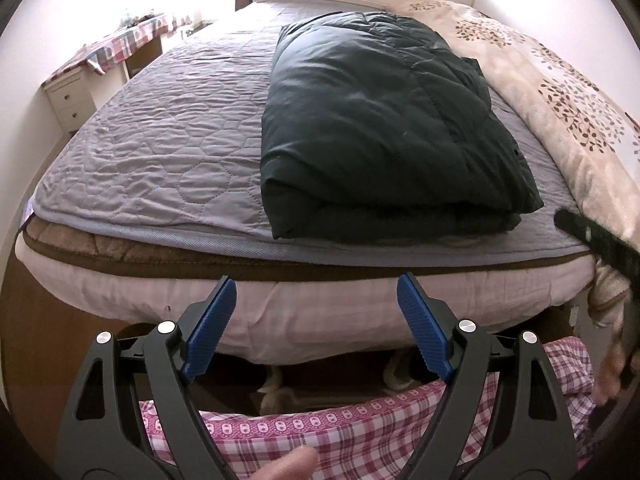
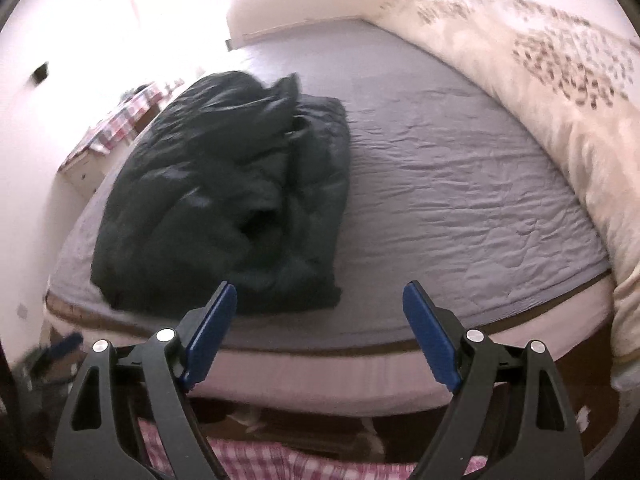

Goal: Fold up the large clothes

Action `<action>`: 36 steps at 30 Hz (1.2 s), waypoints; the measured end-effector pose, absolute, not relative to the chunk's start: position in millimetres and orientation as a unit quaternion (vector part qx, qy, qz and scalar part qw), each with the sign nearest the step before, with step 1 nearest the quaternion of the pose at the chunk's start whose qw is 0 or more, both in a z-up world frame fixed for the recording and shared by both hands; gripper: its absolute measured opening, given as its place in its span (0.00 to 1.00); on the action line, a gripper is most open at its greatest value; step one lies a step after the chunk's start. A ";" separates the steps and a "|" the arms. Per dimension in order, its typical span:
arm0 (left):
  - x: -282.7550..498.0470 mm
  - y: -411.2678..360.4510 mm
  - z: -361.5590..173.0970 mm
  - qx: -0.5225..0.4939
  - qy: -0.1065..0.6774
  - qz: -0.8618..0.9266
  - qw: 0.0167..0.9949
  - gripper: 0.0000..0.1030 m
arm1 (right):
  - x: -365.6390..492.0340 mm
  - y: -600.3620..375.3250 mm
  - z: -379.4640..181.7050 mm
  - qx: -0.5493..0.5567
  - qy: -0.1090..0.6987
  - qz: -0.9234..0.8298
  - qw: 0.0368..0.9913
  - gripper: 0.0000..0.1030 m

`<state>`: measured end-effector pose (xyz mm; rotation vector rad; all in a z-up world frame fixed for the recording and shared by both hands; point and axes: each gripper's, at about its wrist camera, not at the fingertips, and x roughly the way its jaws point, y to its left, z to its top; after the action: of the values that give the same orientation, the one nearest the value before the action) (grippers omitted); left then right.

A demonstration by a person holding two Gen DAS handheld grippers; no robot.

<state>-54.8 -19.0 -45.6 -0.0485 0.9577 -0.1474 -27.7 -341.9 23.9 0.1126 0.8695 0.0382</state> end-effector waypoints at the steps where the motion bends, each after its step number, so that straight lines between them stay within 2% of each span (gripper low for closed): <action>1: -54.8 -19.1 -45.7 -0.023 0.460 -0.071 0.885 0.79 | -29.7 -339.1 24.0 0.046 0.420 0.022 0.906 0.80; 10: -58.5 -24.2 -44.3 -0.015 0.460 -0.076 0.885 0.79 | -54.4 -311.5 7.1 -0.013 0.416 0.055 0.908 0.80; 36: -59.9 -27.2 -47.3 -0.014 0.465 -0.079 0.882 0.79 | -49.0 -310.5 -11.2 -0.004 0.450 0.051 0.892 0.80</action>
<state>-59.9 -27.2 -47.3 -0.0293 0.9675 -0.1646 -49.0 -310.5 -11.2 -0.0073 0.9340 0.1054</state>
